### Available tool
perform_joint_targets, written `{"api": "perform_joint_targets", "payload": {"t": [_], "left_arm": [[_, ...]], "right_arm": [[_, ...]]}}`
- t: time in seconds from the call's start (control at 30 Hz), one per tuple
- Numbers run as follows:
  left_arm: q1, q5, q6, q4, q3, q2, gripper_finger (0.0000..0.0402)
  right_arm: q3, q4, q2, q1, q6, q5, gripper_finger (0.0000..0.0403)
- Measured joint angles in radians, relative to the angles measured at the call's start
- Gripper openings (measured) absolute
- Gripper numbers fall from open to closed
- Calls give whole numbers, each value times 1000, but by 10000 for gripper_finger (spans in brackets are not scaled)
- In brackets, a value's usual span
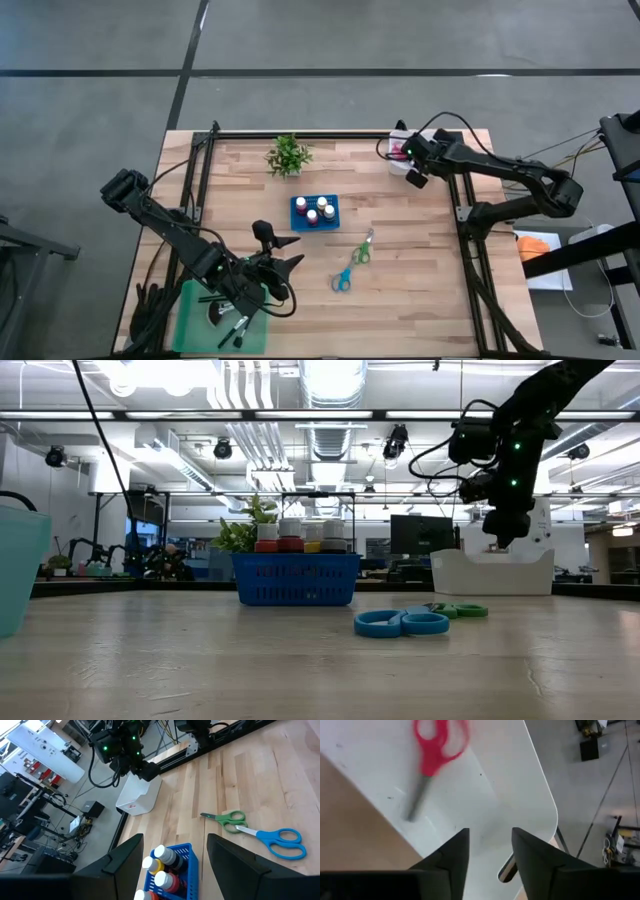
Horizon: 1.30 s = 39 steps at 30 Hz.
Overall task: Pick & Place Paint Supplies
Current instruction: Put the blue scissor into the white bin
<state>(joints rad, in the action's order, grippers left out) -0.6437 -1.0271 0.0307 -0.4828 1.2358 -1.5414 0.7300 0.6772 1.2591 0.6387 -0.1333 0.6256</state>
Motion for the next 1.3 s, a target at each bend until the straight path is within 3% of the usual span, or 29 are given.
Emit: {"api": "perform_joint_targets", "payload": {"t": [0.2, 0.43, 0.5, 0.67, 0.87, 1.07, 1.3], "left_arm": [[0, 17, -3, 0, 0, 0, 227], [0, 50, -6, 16, 0, 0, 227], [0, 53, -6, 19, 0, 0, 227], [0, 53, -5, 19, 0, 0, 227], [0, 53, -5, 22, 0, 0, 227], [0, 56, -5, 22, 0, 0, 227], [0, 60, -5, 22, 0, 0, 227]], "right_arm": [[0, 5, -113, -112, 70, -128, 162], [-15, -45, -273, -368, 140, -539, 162], [-35, -96, -293, -469, 170, -609, 162], [-116, -297, -275, -741, 206, -605, 162], [-184, -654, -123, -989, 200, -540, 162], [-149, -876, 100, -1109, 179, -517, 162], [10, -899, 381, -1144, 158, -521, 162]]}}
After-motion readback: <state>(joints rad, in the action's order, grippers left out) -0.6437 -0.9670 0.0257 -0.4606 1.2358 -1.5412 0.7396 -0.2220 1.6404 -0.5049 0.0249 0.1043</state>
